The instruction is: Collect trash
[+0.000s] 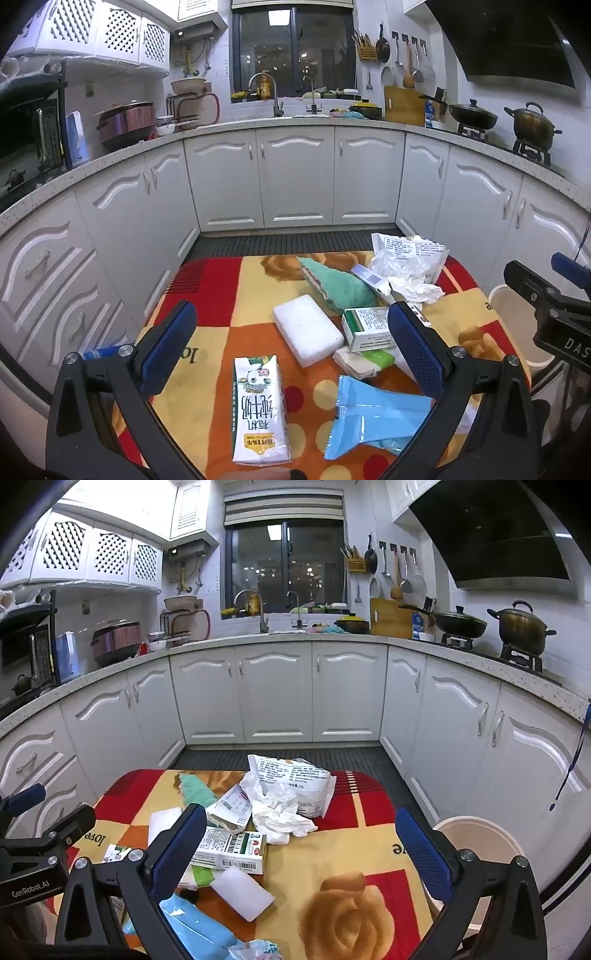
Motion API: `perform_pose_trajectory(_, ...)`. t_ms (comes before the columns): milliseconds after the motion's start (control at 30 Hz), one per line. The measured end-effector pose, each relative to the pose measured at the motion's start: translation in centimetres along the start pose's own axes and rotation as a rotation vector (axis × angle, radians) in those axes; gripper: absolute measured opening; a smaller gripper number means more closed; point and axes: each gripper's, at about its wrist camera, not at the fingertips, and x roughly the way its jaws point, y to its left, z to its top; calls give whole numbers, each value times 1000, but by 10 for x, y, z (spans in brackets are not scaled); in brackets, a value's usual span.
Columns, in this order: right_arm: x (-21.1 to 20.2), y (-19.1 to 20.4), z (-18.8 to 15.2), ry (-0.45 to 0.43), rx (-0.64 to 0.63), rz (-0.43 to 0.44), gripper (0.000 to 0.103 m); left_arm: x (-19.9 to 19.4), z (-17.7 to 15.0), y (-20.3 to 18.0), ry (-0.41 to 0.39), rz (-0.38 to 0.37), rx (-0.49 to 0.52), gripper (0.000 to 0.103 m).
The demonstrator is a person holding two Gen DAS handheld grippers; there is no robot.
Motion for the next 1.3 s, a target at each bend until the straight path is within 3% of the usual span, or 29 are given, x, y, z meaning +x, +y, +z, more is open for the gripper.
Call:
perform_pose_trajectory(500,-3,8,-3,-19,-22,3,102,-4,0,9,-8,-25,-58,103)
perform_pose_trajectory(1300,-27,17,-1,-62,-23,3,102,-24,5,12,-98,-29,-71,103)
